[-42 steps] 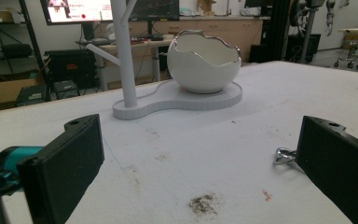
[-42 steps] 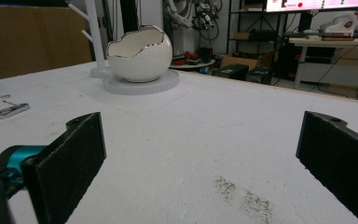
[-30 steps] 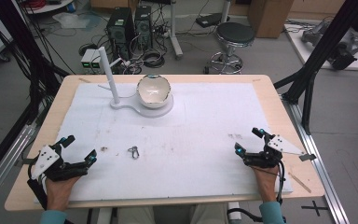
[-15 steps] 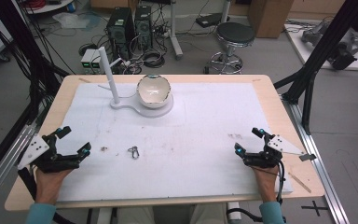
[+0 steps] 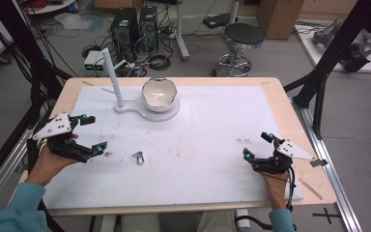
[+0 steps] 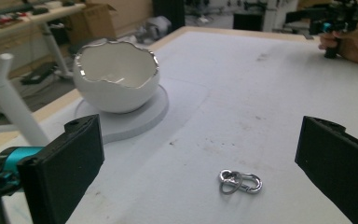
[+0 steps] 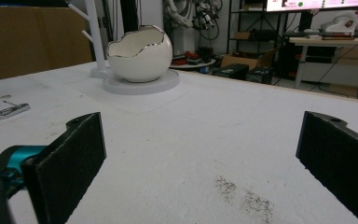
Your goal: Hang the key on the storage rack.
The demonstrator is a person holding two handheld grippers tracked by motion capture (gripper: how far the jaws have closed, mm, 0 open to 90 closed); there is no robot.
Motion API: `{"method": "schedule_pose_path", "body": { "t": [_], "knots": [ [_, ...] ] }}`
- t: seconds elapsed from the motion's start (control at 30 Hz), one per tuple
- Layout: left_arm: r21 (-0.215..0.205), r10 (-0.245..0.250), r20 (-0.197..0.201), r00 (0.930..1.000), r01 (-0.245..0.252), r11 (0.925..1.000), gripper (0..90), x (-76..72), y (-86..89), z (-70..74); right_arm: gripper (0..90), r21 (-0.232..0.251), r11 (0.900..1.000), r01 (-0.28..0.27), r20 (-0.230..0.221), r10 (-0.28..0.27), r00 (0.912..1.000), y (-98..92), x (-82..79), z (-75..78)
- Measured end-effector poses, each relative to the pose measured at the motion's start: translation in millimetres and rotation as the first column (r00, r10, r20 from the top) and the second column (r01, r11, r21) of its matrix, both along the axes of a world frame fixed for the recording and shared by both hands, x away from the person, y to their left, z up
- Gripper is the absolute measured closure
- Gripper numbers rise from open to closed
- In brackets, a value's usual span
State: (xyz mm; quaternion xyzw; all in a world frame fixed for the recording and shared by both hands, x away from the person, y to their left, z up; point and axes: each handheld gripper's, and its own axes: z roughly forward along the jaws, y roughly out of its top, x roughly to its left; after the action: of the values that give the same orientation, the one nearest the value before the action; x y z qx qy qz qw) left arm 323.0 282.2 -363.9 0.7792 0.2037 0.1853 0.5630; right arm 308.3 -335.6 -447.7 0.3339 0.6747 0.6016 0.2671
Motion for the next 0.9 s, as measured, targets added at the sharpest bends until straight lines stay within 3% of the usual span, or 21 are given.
{"method": "schedule_pose_path", "body": {
  "t": [0.1, 0.27, 0.37, 0.43, 0.47, 0.57, 0.63, 0.67, 0.77, 0.8, 0.9],
  "knots": [
    [0.05, -0.038, -0.025, 0.999, 0.039, 0.998, 1.7, 8.4, -8.7, 6.1, 0.6, 0.0, 1.0, 0.0, -0.002, 0.0, 1.0, 0.1, -0.2, 0.0],
    [0.125, -0.09, -0.055, 0.9945, 0.096, 0.9875, 1.7, 19.0, -22.5, 12.4, 0.6, 0.001, 1.0, -0.002, -0.003, 0.002, 1.0, -0.2, 0.0, 0.0],
    [0.186, -0.114, -0.065, 0.9914, 0.124, 0.9748, 1.7, 24.0, -30.6, 13.4, 0.6, 0.001, 1.0, -0.001, -0.001, 0.001, 1.0, -0.1, 0.0, 0.0],
    [0.2, -0.126, -0.081, 0.9887, 0.14, 0.9698, 1.7, 26.3, -35.3, 12.3, 0.6, -0.001, 1.0, -0.001, 0.001, 0.001, 1.0, 0.0, 0.1, 0.0],
    [0.229, -0.138, -0.088, 0.9865, 0.155, 0.9611, 1.7, 27.6, -37.7, 11.8, 0.6, 0.001, 1.0, 0.0, -0.003, 0.0, 1.0, 0.1, -0.2, 0.0],
    [0.26, -0.159, -0.105, 0.9816, 0.182, 0.9485, 1.7, 30.6, -45.6, 8.5, 0.6, -0.001, 1.0, -0.001, 0.0, 0.001, 1.0, 0.1, -0.1, 0.0],
    [0.263, -0.169, -0.122, 0.978, 0.196, 0.9445, 1.7, 32.4, -50.7, 6.2, 0.6, 0.0, 1.0, 0.0, 0.001, 0.0, 1.0, 0.2, -0.1, 0.0],
    [0.281, -0.177, -0.127, 0.9759, 0.207, 0.9373, 1.7, 34.0, -52.5, 5.6, 0.6, -0.001, 1.0, 0.0, 0.002, 0.0, 1.0, 0.3, -0.1, 0.0],
    [0.297, -0.188, -0.156, 0.9698, 0.227, 0.9274, 1.7, 36.4, -59.7, 1.6, 0.6, -0.001, 1.0, 0.001, 0.002, -0.001, 1.0, 0.4, -0.1, 0.0],
    [0.312, -0.193, -0.164, 0.9674, 0.236, 0.9201, 1.7, 37.5, -61.7, 0.7, 0.6, -0.004, 1.0, 0.001, 0.004, -0.001, 1.0, 0.3, -0.1, 0.0],
    [0.331, -0.201, -0.19, 0.9611, 0.255, 0.9085, 1.7, 39.6, -68.2, -3.8, 0.6, -0.003, 1.0, 0.001, 0.006, -0.001, 1.0, 0.6, 0.0, 0.0]
  ]
}}
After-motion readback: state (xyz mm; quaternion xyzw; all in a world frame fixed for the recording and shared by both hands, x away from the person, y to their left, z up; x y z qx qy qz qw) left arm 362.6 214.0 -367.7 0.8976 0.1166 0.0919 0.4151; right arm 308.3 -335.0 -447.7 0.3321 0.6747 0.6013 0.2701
